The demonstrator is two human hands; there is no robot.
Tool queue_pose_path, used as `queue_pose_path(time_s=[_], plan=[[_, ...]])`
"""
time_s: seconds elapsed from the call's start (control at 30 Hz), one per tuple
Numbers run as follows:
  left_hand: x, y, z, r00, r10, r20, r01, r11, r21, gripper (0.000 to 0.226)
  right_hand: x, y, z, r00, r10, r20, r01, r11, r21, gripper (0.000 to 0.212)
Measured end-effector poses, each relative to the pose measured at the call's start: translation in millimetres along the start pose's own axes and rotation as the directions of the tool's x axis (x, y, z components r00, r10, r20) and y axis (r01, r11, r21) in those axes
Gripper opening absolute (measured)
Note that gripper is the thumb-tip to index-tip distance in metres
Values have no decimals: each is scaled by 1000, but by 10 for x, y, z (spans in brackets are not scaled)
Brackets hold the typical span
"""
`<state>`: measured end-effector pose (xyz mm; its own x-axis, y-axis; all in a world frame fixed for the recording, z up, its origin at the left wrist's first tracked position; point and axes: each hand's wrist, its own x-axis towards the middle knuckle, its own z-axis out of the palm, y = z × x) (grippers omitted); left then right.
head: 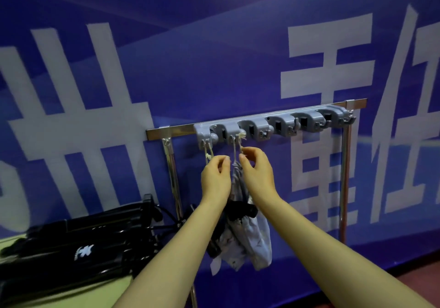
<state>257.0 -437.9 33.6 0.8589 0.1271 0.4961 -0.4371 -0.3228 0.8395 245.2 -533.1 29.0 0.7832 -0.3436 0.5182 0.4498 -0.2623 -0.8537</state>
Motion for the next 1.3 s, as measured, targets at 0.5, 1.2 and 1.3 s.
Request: queue_pose_path(time_s=[0.5, 1.2, 1.3], plan=[[-1472, 165, -2349, 956, -169, -240, 186, 981, 52, 28, -1711, -1275, 829, 931, -39, 362, 23, 999, 47, 19], [-2467, -736, -5104, 714, -90, -694, 679, 329, 656, 40, -3423, -1664, 2346, 607, 82, 791, -93, 995, -32, 35], [-2448, -812, -5183, 713, -111, -693, 692, 277, 667, 18, -3449, -1650, 2432, 597, 80, 798, -100, 995, -25, 34]])
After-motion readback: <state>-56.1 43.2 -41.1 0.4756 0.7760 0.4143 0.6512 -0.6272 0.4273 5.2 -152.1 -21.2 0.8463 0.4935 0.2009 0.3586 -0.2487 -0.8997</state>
